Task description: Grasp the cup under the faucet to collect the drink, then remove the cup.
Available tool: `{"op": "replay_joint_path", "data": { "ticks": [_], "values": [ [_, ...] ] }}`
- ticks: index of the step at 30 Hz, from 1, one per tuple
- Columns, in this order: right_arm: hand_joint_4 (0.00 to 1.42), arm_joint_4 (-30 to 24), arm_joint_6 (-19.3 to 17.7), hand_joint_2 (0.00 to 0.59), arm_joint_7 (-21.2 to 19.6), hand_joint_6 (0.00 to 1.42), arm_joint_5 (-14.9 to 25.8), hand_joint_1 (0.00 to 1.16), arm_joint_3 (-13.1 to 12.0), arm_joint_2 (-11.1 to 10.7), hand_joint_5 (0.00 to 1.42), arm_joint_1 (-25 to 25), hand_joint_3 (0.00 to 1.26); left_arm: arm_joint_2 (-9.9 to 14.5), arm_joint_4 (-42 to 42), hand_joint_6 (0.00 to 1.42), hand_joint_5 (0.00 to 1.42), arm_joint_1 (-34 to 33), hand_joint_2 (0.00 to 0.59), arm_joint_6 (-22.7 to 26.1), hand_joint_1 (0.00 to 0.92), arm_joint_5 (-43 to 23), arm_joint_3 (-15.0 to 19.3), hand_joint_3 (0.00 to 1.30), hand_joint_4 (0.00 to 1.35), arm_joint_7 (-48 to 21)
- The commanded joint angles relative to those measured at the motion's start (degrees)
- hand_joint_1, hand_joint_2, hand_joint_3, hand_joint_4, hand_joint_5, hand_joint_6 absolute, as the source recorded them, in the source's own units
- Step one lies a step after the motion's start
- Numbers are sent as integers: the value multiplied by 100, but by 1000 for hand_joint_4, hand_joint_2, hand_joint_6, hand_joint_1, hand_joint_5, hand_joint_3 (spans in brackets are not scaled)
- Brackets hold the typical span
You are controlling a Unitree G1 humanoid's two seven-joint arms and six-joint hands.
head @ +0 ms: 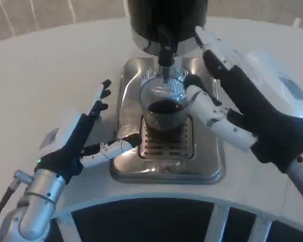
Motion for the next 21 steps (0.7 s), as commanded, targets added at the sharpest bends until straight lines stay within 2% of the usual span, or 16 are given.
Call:
{"op": "replay_joint_path", "data": {
  "ticks": [1, 5, 9, 13, 16, 21],
  "values": [
    [0, -282, -281, 580, 81, 0, -215, 0, -35, -88, 0, 371, 0, -12, 130, 288, 184, -58, 34, -23, 189, -48, -17, 0, 0, -18],
    [0, -427, -302, 586, 228, 0, -678, 0, -15, -50, 0, 633, 0, -20, 187, 289, 184, -93, 36, -30, 189, -45, -27, 0, 0, -16],
    [0, -540, -228, 586, 456, 0, -950, 0, -122, -7, 0, 860, 0, -51, 246, 286, 184, -136, 38, -36, 184, -46, -39, 0, 0, 0],
    [0, -696, -258, 586, 672, 0, -1237, 0, -125, 84, 0, 1086, 0, -60, 290, 281, 184, -162, 39, -37, 182, -48, -40, 0, 0, 5],
    [0, -754, -274, 586, 858, 0, -1465, 0, -103, 201, 0, 1206, 0, -64, 320, 279, 184, -179, 39, -40, 181, -57, -38, 0, 0, -4],
    [0, -833, -381, 586, 1151, 0, -1901, 0, 75, 445, 0, 1490, 0, -77, 355, 277, 184, -205, 40, -42, 180, -88, -26, 0, 0, -20]
  ]
}}
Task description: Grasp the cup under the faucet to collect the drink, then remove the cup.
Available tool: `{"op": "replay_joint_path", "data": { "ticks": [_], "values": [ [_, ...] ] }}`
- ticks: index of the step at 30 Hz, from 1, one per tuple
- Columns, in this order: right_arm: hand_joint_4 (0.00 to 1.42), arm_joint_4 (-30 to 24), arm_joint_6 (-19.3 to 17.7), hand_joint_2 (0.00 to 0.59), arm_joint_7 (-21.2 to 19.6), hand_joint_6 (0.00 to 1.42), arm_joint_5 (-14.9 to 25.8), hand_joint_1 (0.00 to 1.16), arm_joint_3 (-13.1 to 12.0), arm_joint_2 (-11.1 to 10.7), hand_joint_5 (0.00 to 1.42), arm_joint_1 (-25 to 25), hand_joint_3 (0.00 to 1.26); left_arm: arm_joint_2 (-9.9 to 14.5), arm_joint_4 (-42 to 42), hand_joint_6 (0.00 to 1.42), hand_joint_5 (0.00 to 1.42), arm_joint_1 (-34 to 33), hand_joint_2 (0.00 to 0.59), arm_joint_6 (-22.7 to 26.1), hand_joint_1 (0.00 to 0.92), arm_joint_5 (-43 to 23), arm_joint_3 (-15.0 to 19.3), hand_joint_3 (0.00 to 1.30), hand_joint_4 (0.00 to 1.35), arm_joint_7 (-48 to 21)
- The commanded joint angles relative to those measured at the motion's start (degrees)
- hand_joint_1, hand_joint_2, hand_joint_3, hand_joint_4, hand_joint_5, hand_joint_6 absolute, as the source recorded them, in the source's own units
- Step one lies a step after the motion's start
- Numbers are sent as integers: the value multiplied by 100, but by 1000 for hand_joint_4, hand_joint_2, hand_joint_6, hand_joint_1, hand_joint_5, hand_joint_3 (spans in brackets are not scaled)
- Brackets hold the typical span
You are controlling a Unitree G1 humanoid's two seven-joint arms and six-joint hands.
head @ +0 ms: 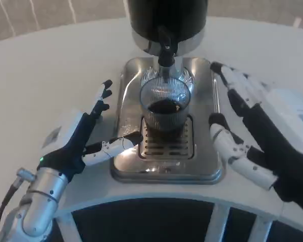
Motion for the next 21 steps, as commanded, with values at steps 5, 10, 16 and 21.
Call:
{"op": "replay_joint_path", "data": {
  "ticks": [5, 10, 16, 21],
  "values": [
    [0, -189, -455, 586, 475, 0, -644, 0, 258, 402, 0, 529, 0, -17, 103, 275, 185, -53, 40, -40, 180, -145, 10, 0, 0, -45],
    [0, -105, -827, 586, 579, 0, -890, 0, 282, 536, 0, 974, 0, -7, 96, 273, 186, -46, 40, -35, 179, -212, 12, 0, 0, -52],
    [0, -1, -1268, 586, 658, 0, -1281, 0, 229, 584, 0, 1186, 0, 7, 75, 270, 187, -18, 40, -28, 179, -265, 37, 0, 0, -59],
    [0, -11, -1628, 586, 790, 0, -1583, 0, 95, 623, 0, 1256, 0, 12, 67, 269, 187, -10, 44, -28, 179, -280, 46, 0, 0, -68]
  ]
}}
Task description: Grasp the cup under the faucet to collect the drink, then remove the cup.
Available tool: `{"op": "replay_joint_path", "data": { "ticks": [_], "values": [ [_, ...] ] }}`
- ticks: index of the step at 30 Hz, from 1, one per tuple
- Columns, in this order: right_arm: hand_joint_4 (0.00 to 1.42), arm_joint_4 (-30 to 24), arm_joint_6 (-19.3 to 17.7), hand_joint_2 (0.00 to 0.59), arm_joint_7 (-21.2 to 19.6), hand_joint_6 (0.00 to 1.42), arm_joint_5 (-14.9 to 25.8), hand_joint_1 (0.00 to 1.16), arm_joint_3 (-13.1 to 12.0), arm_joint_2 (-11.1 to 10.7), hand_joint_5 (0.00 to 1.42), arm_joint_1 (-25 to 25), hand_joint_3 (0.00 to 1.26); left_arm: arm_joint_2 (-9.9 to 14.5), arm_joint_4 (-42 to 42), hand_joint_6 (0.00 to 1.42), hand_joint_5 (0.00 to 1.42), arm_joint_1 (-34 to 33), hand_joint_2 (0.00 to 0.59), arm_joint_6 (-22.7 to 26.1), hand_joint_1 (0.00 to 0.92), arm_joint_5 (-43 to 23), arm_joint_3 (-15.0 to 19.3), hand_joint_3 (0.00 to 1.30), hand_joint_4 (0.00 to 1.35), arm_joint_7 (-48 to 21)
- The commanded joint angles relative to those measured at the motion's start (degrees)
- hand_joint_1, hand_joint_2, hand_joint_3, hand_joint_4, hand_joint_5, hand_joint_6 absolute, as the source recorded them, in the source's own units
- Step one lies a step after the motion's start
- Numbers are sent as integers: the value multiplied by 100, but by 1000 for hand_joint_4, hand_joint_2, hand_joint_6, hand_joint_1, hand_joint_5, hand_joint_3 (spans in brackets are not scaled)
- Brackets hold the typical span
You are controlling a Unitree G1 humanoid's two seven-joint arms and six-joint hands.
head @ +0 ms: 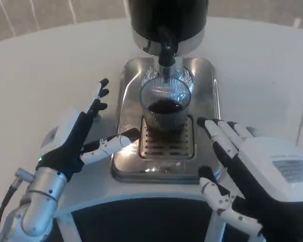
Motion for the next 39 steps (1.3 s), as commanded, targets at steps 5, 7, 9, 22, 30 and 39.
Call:
{"op": "replay_joint_path", "data": {
  "ticks": [5, 7, 9, 22, 30, 39],
  "values": [
    [0, 59, -399, 586, 312, 0, -155, 0, -388, 160, 0, 154, 0, 24, 6, 269, 188, 3, 45, -33, 179, -81, 37, 0, 0, -55],
    [0, 117, -485, 586, 280, 0, -192, 0, -387, 221, 0, 224, 0, 18, -6, 268, 187, 2, 46, -40, 179, -91, 43, 0, 0, -54],
    [0, 201, -571, 586, 215, 0, -248, 0, -356, 276, 0, 303, 0, 19, -17, 268, 186, 2, 46, -44, 179, -89, 43, 0, 0, -46],
    [0, 632, -1060, 586, -373, 0, -411, 0, -457, 379, 0, 780, 0, 0, 5, 259, 184, -7, 48, -54, 175, -141, 61, 0, 0, -86],
    [0, 690, -1147, 586, -477, 0, -500, 0, -504, 463, 0, 822, 0, -10, 29, 266, 195, -52, 49, -307, 191, -217, 54, 0, 0, -12],
    [0, 673, -1132, 586, -395, 0, -569, 0, -428, 586, 0, 910, 0, -5, 126, 286, 210, -278, 50, -401, 212, -132, 34, 0, 0, 142]
  ]
}}
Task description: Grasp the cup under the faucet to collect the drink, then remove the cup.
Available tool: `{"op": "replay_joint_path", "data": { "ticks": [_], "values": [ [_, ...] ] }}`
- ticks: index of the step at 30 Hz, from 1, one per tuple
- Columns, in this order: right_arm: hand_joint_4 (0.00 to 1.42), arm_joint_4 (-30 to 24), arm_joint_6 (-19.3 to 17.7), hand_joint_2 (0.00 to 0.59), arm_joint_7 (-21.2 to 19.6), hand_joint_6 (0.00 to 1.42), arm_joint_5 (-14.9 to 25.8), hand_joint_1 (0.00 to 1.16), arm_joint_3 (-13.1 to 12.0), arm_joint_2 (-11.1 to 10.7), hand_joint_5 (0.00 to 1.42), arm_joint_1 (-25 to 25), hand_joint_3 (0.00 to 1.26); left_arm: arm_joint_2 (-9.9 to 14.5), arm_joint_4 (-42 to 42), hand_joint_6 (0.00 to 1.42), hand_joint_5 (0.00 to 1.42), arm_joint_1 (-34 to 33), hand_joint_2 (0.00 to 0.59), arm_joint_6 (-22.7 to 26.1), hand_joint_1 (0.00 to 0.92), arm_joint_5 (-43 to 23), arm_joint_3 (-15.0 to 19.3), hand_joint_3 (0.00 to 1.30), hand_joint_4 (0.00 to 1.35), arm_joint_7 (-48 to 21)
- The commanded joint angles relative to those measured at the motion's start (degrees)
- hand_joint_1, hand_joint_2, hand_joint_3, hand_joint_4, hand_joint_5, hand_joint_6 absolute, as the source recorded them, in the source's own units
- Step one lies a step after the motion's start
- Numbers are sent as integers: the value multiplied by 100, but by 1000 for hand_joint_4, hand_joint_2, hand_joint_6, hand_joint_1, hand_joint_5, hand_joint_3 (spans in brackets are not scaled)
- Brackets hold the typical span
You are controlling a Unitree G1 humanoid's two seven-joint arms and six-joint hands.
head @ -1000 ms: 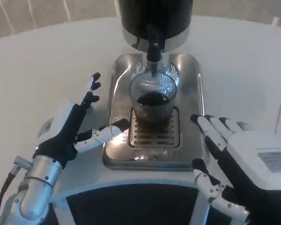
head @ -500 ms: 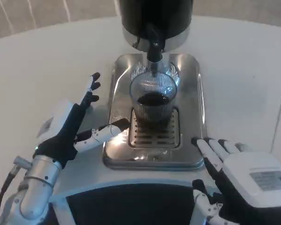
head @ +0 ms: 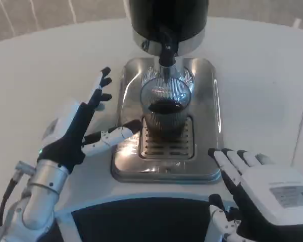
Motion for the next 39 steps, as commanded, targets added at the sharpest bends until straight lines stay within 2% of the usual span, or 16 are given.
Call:
{"op": "replay_joint_path", "data": {
  "ticks": [1, 4, 11, 22, 39],
  "values": [
    [0, 0, -45, 586, -3, 0, -86, 0, 50, 114, 0, 133, 0, 4, 110, 285, 210, -105, 50, -136, 212, 62, 22, 0, 0, 149],
    [0, -12, -60, 586, 10, 0, -130, 0, 74, 168, 0, 172, 0, 3, 145, 284, 218, -155, 57, -195, 223, 79, 4, 0, 0, 195],
    [0, 62, -43, 586, 25, 0, -143, 0, 38, 181, 0, 145, 0, 2, 339, 313, 233, -292, 60, -360, 333, 133, -80, 0, 0, 128],
    [0, 108, -7, 586, 35, 0, -110, 0, -9, 217, 0, 85, 0, -90, 718, 320, 235, -503, 58, -729, 347, 87, -112, 0, 0, -125],
    [0, -37, 4, 586, 164, 0, -105, 0, -67, 305, 0, 192, 0, -269, 1137, 350, 294, -878, 59, -825, 366, 107, -149, 0, 0, -403]
  ]
}}
